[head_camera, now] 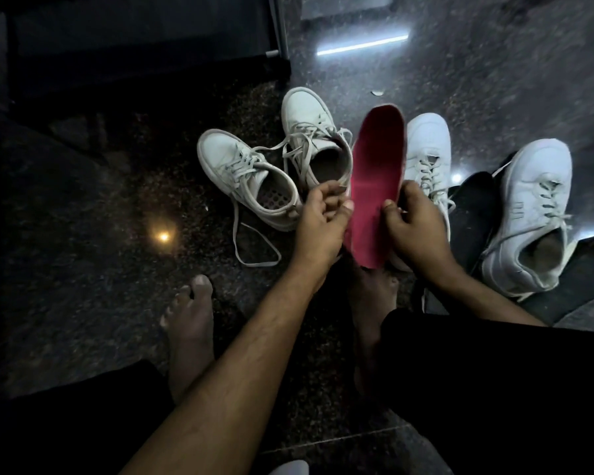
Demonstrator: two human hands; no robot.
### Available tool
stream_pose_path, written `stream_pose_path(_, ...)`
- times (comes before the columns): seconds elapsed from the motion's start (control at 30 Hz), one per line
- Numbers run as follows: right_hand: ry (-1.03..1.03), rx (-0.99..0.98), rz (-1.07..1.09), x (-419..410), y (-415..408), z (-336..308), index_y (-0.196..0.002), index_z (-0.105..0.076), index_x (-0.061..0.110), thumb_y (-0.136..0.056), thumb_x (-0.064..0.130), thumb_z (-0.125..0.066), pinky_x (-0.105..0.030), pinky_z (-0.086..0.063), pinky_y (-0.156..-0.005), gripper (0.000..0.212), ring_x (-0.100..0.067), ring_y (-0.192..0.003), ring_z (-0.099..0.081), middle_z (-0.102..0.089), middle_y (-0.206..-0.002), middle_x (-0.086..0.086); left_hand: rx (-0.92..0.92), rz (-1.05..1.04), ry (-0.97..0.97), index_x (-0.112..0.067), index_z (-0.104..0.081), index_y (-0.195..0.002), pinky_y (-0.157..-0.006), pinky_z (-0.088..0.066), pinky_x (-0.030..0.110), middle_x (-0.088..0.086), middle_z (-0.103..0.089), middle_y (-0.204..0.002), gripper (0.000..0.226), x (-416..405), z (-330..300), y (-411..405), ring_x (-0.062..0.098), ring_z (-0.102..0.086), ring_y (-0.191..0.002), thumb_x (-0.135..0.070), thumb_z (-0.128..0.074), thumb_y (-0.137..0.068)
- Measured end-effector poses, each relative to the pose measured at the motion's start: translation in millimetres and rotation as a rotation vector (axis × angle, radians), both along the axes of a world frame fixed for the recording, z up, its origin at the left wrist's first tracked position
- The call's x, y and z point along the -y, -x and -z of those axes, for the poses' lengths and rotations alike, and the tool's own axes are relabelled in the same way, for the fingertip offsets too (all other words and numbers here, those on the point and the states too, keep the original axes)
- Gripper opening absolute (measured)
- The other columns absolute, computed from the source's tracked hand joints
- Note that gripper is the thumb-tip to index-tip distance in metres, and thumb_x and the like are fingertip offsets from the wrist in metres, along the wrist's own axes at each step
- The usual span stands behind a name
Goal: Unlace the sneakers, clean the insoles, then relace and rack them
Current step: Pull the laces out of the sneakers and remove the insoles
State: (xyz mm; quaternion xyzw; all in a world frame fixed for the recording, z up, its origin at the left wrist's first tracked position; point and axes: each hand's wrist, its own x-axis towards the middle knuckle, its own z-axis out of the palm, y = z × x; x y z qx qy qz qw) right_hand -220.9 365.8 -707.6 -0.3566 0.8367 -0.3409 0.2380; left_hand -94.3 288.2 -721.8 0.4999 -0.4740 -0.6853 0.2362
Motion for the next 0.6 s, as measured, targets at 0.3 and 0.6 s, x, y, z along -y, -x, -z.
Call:
stream_pose_path(0.3,-0.166,-0.034,-0.049,8.6,12.0,11.6,-0.135,-0.038,0.009,-0.091,0.013,-0.054,-0.024,-0.031,-0.067,0.047,-0.031,-0.089,-0.065,-0.069,-0.097,-0.016,0.288,0.356,0.429,-0.020,-0.047,-0.143,-0.105,-0.046,0.030,0.002,-0.063,-0.130,0.060,-1.6,18.2,-9.1,0.014,-0.062,-0.115,-0.006,-0.067,-0.088)
stream_pose_path(0.6,-0.129,0.051,-0.112,27.2,-1.2,23.1,-0.144,-0.026,0.008,-0.092,0.012,-0.058,-0.033,-0.046,-0.080,0.061,-0.033,-0.099,-0.065,-0.067,-0.115,-0.016,0.474,0.318,0.528,-0.023,-0.018,-0.159,-0.098,-0.049,0.032,0.002,-0.073,-0.114,0.083,22.5,8.0,-4.4,0.021,-0.067,-0.106,-0.020,-0.067,-0.092)
